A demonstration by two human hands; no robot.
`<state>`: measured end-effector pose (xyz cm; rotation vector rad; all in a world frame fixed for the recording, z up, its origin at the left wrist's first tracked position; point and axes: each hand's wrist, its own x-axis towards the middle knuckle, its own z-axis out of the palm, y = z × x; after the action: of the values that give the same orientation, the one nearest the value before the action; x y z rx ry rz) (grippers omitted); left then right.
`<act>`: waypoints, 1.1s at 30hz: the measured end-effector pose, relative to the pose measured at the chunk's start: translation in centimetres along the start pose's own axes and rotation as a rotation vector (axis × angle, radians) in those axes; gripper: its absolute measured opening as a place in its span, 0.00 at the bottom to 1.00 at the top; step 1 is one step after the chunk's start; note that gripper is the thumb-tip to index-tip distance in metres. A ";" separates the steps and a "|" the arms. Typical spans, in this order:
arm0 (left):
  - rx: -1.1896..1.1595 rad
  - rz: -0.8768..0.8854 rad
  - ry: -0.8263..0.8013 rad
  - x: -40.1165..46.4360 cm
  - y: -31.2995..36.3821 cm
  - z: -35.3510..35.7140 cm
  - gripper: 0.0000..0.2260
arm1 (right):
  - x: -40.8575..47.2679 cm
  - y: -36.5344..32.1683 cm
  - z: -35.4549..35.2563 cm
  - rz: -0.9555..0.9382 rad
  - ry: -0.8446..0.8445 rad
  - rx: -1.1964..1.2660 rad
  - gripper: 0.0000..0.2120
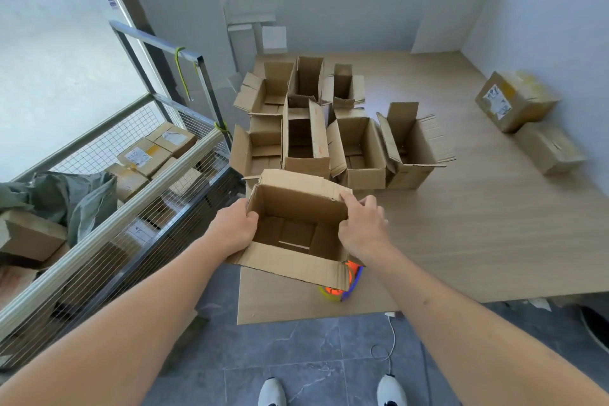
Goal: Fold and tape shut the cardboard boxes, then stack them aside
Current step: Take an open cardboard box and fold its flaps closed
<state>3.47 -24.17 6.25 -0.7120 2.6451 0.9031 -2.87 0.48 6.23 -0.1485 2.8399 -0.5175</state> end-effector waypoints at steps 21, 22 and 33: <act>-0.256 -0.158 -0.056 -1.0 22.1 20.9 0.16 | 6.7 29.8 -10.7 0.004 0.042 0.048 0.28; -0.274 -0.176 -0.078 -1.1 22.3 21.8 0.14 | 7.0 30.6 -10.5 0.039 0.042 0.041 0.27; -0.368 -0.207 -0.173 0.5 23.5 26.2 0.17 | 9.0 34.3 -7.7 0.291 -0.155 -0.005 0.41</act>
<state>-7.15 8.22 -2.44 -0.9237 2.2291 1.3388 -15.41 33.70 -1.13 0.2121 2.6482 -0.4166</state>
